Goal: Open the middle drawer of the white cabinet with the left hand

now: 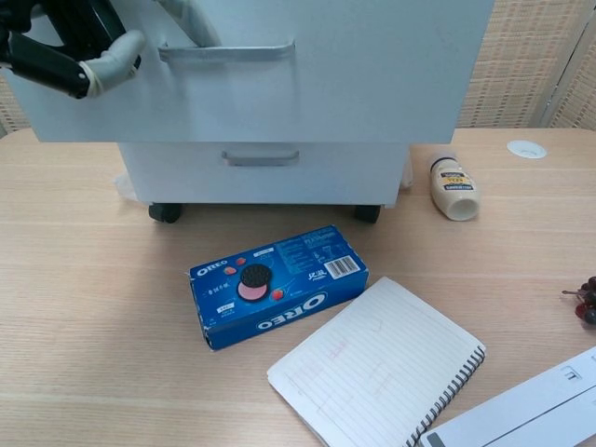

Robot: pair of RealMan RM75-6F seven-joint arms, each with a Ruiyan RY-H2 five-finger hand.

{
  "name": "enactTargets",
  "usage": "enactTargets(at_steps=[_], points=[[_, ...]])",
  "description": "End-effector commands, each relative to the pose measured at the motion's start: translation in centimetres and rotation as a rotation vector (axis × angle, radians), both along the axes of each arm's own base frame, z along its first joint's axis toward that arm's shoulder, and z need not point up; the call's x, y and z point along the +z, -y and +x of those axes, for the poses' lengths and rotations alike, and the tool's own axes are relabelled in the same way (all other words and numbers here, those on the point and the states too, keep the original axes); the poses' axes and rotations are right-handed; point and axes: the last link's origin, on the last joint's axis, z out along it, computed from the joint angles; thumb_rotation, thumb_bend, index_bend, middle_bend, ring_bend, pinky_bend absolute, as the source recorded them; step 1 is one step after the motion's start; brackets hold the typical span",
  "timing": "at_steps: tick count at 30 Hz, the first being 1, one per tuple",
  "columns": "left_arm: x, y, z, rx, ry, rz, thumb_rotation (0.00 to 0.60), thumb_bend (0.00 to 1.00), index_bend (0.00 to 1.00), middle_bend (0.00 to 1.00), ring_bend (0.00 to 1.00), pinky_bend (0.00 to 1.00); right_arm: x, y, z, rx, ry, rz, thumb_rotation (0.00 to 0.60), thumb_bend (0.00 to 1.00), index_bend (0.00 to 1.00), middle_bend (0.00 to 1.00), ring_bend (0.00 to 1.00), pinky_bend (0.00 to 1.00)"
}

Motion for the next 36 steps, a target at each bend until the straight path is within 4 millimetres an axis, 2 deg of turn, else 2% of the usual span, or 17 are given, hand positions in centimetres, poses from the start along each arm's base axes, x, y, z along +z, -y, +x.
enactTargets(at_steps=[1,12,16,19,21,27,31,36], points=[[0.1,0.3,0.0,-0.005,0.004,-0.003,0.6,0.69,0.27,0.9,0.94,1.0,0.0,0.0,0.0,0.0,0.0,0.001,0.6,0.35,0.18,0.3,0.16,0.2],[0.6,1.3,0.2,-0.033,0.039,0.002,0.6,0.69,0.27,0.89,0.94,1.0,0.0,0.0,0.0,-0.001,0.0,0.001,0.6,0.35,0.18,0.3,0.16,0.2],[1.3,1.3,0.3,-0.039,0.083,0.035,0.6,0.69,0.28,0.87,0.91,1.0,0.0,0.0,0.0,0.001,0.0,0.0,0.6,0.35,0.18,0.3,0.16,0.2],[2.0,1.6,-0.1,-0.039,0.107,0.062,0.6,0.69,0.31,0.86,0.9,1.0,0.0,0.0,-0.1,-0.001,0.001,-0.001,0.6,0.35,0.18,0.3,0.16,0.2],[2.3,1.7,-0.6,-0.032,0.11,0.08,0.6,0.69,0.37,0.86,0.89,1.0,0.0,0.0,-0.1,-0.002,0.0,0.0,0.6,0.35,0.18,0.3,0.16,0.2],[3.3,2.4,-3.2,0.013,0.084,0.159,0.6,0.69,0.63,0.86,0.89,1.0,0.0,0.1,-0.2,-0.003,0.002,0.001,0.6,0.35,0.18,0.3,0.16,0.2],[3.9,2.7,-6.1,0.079,0.032,0.241,0.6,0.69,0.69,0.86,0.86,1.0,0.0,0.2,-0.2,-0.005,0.002,0.004,0.6,0.35,0.18,0.3,0.16,0.2],[4.9,3.2,-9.7,0.187,-0.022,0.311,0.6,0.69,0.7,0.85,0.83,1.0,0.0,0.3,-0.1,-0.003,0.001,0.005,0.6,0.35,0.18,0.3,0.16,0.2]])
